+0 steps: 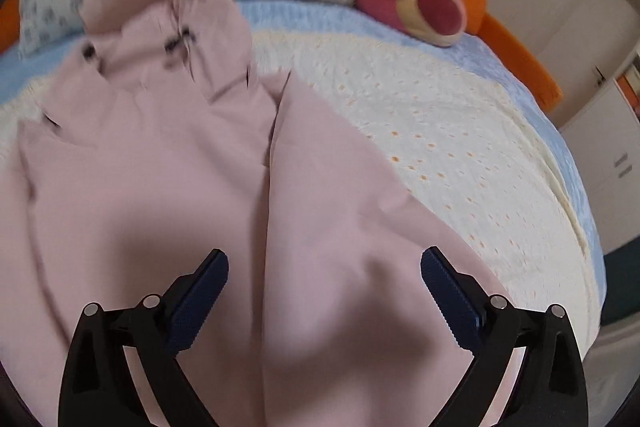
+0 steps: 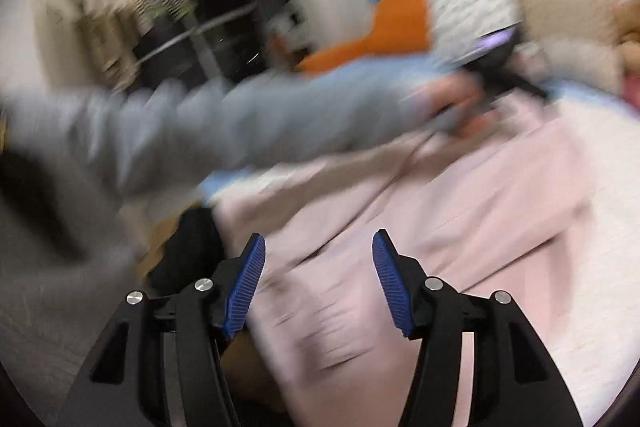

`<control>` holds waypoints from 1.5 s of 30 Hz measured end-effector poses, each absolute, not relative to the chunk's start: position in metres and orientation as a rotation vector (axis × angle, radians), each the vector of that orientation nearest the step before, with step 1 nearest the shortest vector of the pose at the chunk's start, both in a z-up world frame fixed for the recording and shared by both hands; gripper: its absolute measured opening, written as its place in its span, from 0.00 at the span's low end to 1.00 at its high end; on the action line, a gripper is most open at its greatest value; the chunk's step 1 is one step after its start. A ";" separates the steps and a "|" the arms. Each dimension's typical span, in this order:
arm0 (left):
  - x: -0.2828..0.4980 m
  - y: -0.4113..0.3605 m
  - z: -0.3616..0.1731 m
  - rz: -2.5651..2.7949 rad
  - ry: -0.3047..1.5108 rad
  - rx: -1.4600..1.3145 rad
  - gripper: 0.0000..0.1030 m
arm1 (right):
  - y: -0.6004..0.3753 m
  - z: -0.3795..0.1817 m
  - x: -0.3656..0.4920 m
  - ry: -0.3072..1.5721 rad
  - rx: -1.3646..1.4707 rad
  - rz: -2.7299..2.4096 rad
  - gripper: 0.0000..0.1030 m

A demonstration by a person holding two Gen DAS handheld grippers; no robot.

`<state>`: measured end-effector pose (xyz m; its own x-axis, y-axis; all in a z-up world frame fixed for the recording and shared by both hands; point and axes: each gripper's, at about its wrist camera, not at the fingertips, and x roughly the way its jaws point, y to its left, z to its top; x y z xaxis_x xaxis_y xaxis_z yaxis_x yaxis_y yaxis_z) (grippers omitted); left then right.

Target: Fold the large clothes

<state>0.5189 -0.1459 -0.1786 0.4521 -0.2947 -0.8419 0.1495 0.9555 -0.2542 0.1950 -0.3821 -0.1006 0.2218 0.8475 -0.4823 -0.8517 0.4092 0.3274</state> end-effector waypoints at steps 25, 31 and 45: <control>0.203 -0.139 -0.230 -0.507 1.123 -0.290 0.51 | -0.367 -0.241 0.463 0.866 -0.110 0.479 0.00; 0.186 -0.136 -0.198 -0.494 1.117 -0.234 0.60 | -0.346 -0.215 0.444 0.862 -0.198 0.479 0.09; 0.120 -0.118 -0.194 -0.572 1.158 -0.299 0.77 | -0.334 -0.172 0.274 0.867 -0.138 0.795 0.23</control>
